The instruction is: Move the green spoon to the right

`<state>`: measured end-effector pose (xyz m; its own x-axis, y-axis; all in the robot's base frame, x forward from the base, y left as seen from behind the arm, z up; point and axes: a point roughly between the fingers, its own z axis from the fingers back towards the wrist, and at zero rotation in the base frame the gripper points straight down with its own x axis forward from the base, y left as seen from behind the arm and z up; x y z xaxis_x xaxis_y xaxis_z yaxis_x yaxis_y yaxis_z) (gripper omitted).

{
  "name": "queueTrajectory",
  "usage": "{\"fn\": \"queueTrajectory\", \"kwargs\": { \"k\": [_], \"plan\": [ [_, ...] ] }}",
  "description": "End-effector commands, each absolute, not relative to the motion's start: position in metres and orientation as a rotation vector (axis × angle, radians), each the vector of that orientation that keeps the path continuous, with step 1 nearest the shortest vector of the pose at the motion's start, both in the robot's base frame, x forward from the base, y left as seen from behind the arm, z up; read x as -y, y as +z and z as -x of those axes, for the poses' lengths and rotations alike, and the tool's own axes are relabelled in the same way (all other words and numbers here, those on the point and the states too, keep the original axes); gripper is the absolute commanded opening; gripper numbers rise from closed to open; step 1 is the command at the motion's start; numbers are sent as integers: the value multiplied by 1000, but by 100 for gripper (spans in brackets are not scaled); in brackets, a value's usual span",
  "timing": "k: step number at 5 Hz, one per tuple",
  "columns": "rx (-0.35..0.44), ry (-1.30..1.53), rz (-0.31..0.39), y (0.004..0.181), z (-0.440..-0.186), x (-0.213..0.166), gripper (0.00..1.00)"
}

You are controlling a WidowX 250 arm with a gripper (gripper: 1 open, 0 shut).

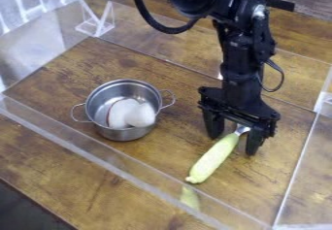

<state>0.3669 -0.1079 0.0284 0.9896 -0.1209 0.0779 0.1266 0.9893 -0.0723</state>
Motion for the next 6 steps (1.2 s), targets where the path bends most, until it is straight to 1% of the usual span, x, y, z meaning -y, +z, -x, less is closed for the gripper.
{"fn": "queueTrajectory", "kwargs": {
  "k": [1,3,4,5,6],
  "plan": [
    [124,-134,88,51,-376,108,100],
    [120,-120,87,50,-386,72,100],
    [125,-109,91,49,-383,74,100],
    [146,-3,63,70,-384,63,100],
    [162,-3,46,99,-383,63,100]
  ]
}}
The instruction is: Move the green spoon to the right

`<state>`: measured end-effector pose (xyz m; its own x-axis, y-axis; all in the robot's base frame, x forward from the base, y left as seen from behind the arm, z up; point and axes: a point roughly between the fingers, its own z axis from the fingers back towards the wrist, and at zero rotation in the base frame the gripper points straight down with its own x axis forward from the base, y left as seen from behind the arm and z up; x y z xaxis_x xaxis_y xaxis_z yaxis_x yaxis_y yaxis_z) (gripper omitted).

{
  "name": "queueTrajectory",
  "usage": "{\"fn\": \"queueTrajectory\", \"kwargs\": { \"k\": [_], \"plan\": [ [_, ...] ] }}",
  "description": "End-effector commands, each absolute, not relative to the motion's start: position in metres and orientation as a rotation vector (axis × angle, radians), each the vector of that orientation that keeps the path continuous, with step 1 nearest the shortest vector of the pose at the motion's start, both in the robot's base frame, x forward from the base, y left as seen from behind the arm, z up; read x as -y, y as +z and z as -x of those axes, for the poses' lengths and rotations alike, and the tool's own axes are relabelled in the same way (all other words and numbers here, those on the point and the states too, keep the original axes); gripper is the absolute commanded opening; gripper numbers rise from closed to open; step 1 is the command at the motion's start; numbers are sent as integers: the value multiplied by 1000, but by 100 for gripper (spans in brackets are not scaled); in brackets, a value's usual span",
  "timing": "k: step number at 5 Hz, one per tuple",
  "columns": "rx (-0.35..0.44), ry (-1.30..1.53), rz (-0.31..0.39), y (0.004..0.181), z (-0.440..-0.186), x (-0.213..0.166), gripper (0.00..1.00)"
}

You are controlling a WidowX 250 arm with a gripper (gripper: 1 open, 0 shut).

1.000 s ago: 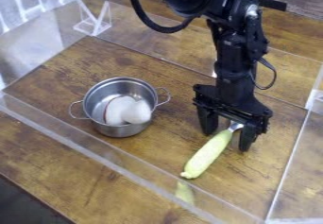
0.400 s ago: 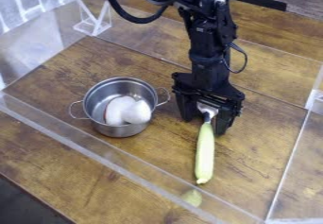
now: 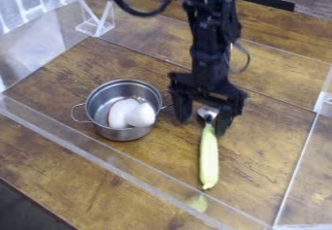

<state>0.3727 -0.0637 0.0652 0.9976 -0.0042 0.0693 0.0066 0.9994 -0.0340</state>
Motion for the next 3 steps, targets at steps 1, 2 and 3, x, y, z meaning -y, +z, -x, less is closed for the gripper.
{"fn": "queueTrajectory", "kwargs": {
  "k": [1,2,3],
  "plan": [
    [213,-3,24,143,-385,55,100],
    [271,7,-3,175,-377,37,100],
    [298,11,-26,169,-366,12,100]
  ]
}}
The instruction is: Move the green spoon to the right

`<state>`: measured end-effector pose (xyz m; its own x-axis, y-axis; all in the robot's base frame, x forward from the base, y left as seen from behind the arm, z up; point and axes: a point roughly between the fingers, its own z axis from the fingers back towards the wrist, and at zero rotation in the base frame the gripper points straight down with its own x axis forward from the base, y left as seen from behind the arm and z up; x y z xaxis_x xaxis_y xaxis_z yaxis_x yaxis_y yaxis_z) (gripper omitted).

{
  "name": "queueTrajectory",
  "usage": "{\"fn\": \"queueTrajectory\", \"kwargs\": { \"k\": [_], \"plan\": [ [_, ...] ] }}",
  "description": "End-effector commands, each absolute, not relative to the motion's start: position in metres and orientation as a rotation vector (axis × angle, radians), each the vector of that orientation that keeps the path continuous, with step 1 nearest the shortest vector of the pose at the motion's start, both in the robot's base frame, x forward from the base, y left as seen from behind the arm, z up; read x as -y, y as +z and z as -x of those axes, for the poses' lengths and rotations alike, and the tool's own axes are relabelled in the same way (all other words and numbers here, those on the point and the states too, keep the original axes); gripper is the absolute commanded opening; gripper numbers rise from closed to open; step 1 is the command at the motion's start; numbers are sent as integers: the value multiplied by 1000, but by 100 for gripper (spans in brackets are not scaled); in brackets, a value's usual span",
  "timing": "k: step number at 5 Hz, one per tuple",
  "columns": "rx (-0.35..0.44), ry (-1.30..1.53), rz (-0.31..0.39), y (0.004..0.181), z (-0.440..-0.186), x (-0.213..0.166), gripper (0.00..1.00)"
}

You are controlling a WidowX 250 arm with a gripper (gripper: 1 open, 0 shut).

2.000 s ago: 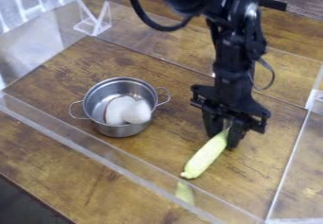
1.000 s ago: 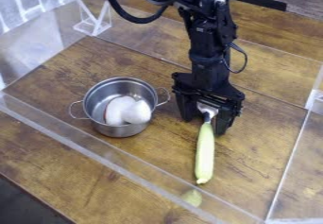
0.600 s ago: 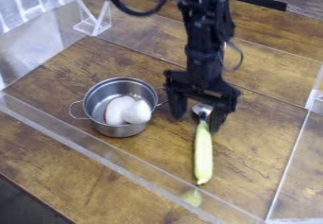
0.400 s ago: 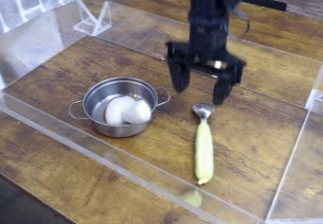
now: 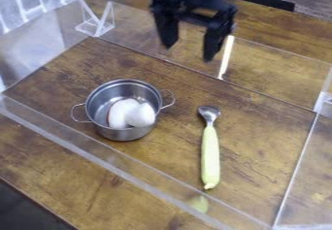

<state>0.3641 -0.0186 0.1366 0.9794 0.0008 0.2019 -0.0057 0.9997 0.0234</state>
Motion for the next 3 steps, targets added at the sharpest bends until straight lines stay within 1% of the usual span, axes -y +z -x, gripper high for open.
{"fn": "queueTrajectory", "kwargs": {
  "k": [1,2,3],
  "plan": [
    [320,-1,-15,145,-383,21,100],
    [293,19,-18,128,-392,26,100],
    [307,31,-25,112,-411,33,100]
  ]
}}
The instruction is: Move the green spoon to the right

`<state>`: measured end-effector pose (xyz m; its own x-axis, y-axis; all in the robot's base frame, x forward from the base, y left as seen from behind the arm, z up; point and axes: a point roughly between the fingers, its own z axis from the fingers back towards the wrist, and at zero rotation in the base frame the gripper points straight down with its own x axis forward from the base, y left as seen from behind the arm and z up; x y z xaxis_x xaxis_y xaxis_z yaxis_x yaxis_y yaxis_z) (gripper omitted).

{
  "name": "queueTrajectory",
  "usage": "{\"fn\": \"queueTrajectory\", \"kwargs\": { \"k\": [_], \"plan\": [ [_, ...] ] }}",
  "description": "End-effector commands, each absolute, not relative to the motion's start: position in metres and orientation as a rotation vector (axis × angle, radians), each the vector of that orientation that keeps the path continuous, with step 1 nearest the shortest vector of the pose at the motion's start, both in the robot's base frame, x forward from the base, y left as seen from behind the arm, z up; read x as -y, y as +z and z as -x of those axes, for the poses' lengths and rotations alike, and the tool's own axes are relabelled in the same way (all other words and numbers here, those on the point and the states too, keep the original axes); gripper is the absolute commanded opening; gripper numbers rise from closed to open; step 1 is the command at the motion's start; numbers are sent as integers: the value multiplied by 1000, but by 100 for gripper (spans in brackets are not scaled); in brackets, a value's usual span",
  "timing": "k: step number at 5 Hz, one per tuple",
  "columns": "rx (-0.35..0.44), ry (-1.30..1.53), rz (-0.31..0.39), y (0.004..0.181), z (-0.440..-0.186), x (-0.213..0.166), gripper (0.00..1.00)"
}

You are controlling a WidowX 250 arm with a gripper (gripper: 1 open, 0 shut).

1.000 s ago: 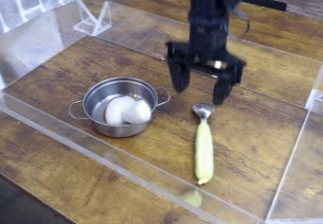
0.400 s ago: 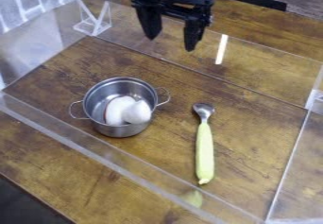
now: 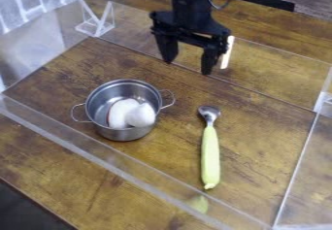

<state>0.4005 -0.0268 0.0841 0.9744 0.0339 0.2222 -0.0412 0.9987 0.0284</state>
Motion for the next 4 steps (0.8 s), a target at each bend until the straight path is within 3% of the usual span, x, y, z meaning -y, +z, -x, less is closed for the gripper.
{"fn": "queueTrajectory", "kwargs": {
  "k": [1,2,4],
  "plan": [
    [321,-15,-19,106,-429,44,100],
    [309,-54,-26,110,-428,37,100],
    [266,-13,-50,93,-429,20,100]
  ]
}}
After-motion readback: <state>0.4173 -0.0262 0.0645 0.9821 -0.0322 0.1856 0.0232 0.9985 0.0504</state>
